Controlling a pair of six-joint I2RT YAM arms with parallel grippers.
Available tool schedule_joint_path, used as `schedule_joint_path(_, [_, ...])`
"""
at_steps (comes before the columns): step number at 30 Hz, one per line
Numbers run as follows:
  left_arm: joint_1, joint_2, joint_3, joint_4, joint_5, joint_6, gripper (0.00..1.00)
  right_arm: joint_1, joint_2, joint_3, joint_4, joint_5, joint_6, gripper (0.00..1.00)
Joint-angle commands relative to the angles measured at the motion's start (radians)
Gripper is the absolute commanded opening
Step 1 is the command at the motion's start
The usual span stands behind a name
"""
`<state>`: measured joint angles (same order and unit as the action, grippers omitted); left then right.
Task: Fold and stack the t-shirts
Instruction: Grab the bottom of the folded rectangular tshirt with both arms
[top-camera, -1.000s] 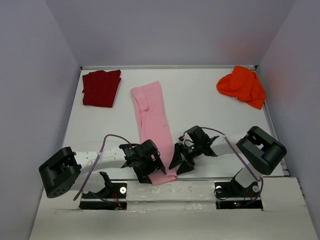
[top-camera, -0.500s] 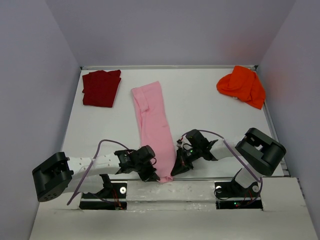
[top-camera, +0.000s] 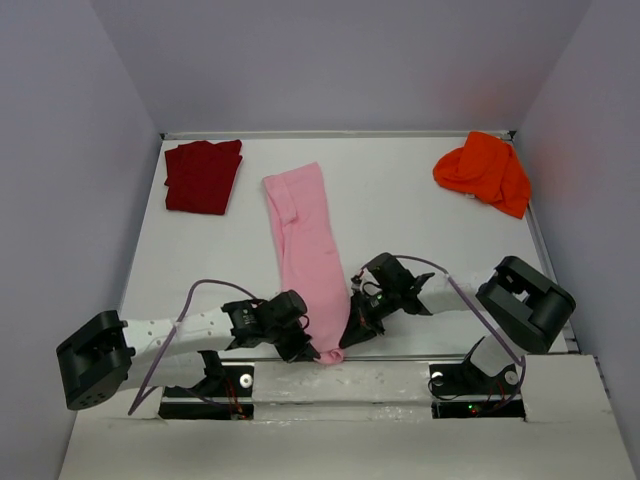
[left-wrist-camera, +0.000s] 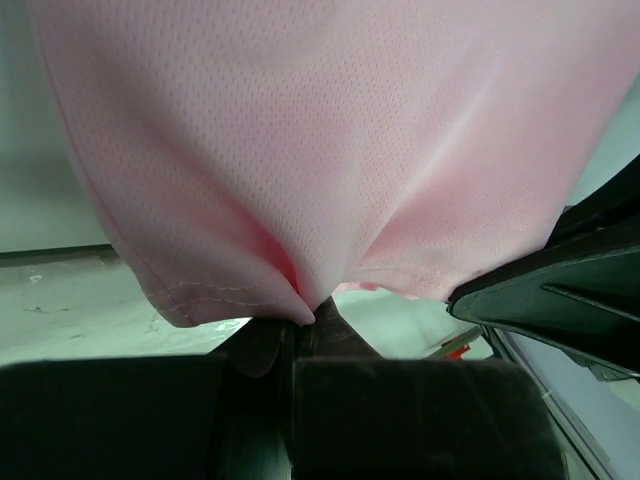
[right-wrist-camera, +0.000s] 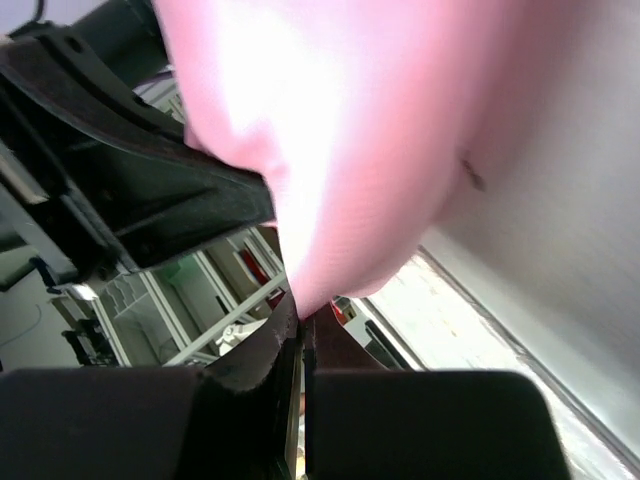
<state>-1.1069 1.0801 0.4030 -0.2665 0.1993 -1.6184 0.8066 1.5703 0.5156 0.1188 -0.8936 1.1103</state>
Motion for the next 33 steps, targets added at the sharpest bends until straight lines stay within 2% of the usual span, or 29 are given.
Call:
schedule_joint_path(1, [-0.004, -0.064, -0.009, -0.059, -0.034, -0.023, 0.0, 0.009, -0.021, 0.11, -0.1, 0.001, -0.039, 0.0])
schedule_joint_path(6, [0.015, -0.12, 0.006, -0.129, -0.061, -0.015, 0.0, -0.035, -0.01, 0.207, -0.228, -0.001, -0.115, 0.0])
schedule_joint_path(9, [0.041, -0.146, 0.039, -0.204, -0.13, 0.005, 0.0, -0.073, -0.006, 0.254, -0.294, 0.002, -0.179, 0.0])
schedule_joint_path(15, [0.179, -0.155, 0.114, -0.305, -0.147, 0.145, 0.0, -0.127, 0.017, 0.328, -0.373, 0.002, -0.245, 0.0])
schedule_joint_path(19, [0.316, -0.094, 0.212, -0.37, -0.184, 0.311, 0.0, -0.136, 0.043, 0.369, -0.387, 0.004, -0.264, 0.0])
schedule_joint_path(23, [0.373, -0.002, 0.284, -0.361, -0.189, 0.399, 0.0, -0.145, 0.088, 0.429, -0.393, 0.008, -0.271, 0.0])
schedule_joint_path(29, [0.38, 0.142, 0.381, -0.369, -0.189, 0.469, 0.0, -0.156, 0.164, 0.538, -0.418, 0.024, -0.29, 0.0])
schedule_joint_path(33, [0.386, 0.136, 0.385, -0.359, -0.189, 0.482, 0.0, -0.175, 0.207, 0.598, -0.433, 0.031, -0.306, 0.0])
